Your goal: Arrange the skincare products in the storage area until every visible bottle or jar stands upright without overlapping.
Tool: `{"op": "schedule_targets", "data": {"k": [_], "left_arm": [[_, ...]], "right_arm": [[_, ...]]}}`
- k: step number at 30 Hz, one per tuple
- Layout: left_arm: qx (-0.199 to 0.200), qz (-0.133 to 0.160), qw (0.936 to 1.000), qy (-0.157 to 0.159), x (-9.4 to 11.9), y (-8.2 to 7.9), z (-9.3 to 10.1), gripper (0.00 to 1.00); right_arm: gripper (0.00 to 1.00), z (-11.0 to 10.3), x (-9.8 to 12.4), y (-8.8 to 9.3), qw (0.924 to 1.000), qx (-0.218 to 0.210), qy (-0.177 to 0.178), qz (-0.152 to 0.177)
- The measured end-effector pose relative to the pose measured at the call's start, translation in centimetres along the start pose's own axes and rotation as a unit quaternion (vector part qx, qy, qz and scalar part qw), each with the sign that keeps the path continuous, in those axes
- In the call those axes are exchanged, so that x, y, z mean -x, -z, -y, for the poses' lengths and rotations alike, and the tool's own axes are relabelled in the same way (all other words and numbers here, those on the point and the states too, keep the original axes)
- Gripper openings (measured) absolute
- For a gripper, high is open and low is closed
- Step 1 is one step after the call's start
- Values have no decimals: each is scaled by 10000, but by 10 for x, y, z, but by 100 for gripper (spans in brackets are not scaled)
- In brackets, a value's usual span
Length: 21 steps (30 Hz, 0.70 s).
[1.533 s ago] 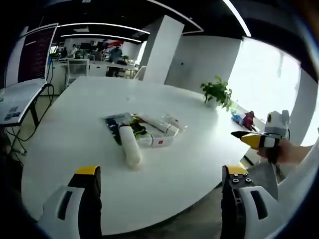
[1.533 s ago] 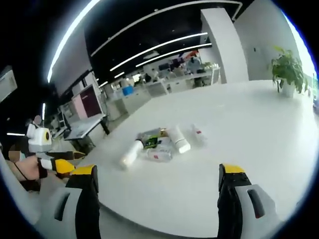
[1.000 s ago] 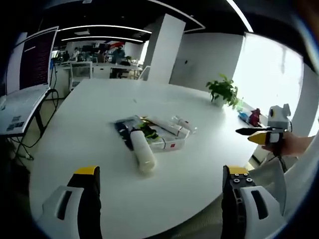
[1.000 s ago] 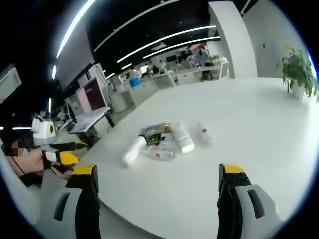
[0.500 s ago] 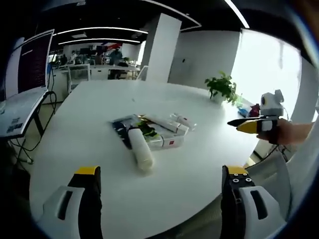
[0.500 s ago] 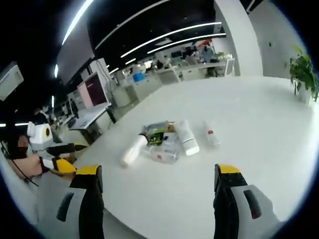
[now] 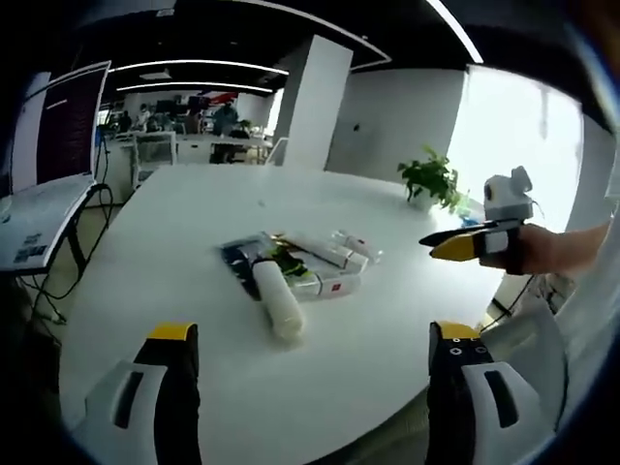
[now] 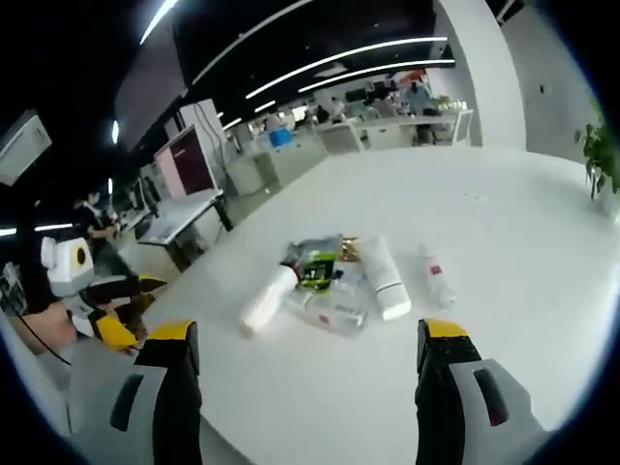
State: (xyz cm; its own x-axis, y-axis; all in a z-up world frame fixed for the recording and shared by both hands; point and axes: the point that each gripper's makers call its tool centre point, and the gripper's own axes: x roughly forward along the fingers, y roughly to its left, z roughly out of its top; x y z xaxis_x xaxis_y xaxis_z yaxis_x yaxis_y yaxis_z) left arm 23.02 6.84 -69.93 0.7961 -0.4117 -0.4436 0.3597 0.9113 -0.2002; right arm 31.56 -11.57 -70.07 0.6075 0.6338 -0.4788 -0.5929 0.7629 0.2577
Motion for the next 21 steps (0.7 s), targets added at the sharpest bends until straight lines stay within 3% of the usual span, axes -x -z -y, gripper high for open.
{"op": "schedule_targets", "data": {"k": [13,21], "left_arm": [[255,162,9995,8,1,-1,-6,87],[454,307,9985,-81,1,-4,-19,87]], "right_arm": [[91,-20,-26,-7,9994,128,-230,-206],[90,-19,-37,-7,9992,110,-167,-344]]}}
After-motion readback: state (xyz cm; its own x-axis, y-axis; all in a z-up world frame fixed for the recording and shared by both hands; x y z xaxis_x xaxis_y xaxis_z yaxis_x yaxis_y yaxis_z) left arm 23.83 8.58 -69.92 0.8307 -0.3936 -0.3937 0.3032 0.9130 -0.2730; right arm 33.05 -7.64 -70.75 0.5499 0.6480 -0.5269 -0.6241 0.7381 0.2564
